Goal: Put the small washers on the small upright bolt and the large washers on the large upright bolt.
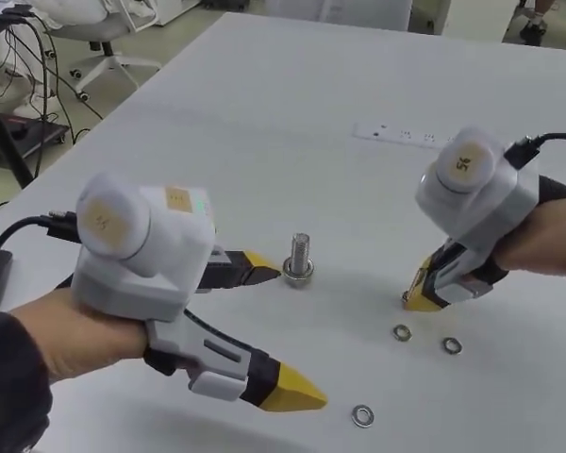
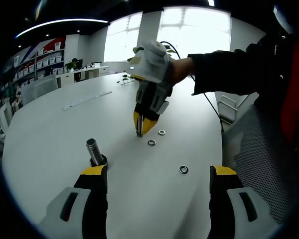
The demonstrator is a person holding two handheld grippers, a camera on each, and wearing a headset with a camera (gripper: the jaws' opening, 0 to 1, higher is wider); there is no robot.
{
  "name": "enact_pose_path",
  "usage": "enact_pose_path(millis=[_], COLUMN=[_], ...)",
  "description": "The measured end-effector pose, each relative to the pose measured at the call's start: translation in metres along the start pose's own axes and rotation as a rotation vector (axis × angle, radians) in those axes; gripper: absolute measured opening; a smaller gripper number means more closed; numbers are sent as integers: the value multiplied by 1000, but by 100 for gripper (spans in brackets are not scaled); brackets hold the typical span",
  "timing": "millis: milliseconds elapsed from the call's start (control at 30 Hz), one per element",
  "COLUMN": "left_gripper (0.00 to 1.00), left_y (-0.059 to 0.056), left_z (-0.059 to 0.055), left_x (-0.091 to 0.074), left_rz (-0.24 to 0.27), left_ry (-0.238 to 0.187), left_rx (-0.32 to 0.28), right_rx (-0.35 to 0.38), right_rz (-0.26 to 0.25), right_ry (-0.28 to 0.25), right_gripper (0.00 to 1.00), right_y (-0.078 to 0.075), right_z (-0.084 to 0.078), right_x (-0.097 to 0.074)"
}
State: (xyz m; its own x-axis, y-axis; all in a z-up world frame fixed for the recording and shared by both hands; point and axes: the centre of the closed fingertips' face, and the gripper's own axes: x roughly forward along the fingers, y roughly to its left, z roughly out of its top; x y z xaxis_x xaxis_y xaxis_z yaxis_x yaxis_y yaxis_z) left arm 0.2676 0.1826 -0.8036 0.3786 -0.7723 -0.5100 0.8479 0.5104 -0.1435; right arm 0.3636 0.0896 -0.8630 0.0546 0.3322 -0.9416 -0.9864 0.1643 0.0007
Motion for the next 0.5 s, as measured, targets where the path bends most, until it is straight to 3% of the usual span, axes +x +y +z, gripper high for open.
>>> enact_pose_path(millis=[500], left_gripper=[84], left_y=[-1], left_z=[-1], left_x=[1], left_rz=[1], left_ry=[5], left_rx=[-3], right_rx=[-16], right_rz=[1], right_ry=[-3], right_gripper=[15], right_y=[1], right_z=[-4], right_x=[2])
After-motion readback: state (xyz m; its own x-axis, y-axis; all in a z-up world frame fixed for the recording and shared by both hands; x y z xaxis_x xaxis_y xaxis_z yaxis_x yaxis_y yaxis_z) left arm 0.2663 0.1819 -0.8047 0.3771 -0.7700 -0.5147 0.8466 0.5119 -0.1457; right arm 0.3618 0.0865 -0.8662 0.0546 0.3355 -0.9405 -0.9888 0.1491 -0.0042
